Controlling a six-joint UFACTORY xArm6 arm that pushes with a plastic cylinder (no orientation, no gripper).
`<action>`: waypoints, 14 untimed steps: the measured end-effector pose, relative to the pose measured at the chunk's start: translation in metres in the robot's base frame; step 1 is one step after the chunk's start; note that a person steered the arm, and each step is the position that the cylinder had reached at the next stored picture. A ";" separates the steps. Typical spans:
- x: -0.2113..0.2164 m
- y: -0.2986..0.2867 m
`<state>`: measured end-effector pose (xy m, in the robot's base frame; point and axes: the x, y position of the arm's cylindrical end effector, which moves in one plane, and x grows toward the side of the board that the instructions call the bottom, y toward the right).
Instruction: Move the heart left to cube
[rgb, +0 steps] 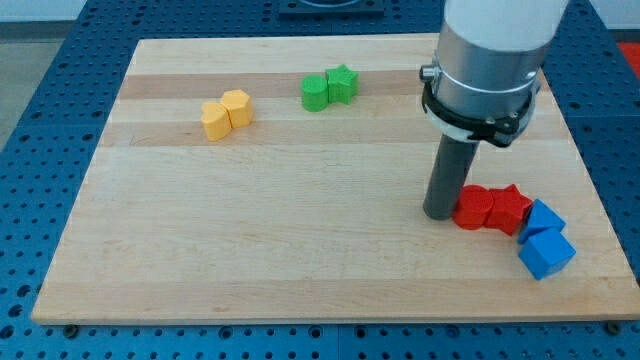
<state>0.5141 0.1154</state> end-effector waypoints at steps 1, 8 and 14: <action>-0.006 -0.008; -0.130 -0.352; -0.100 -0.193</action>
<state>0.4143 -0.0772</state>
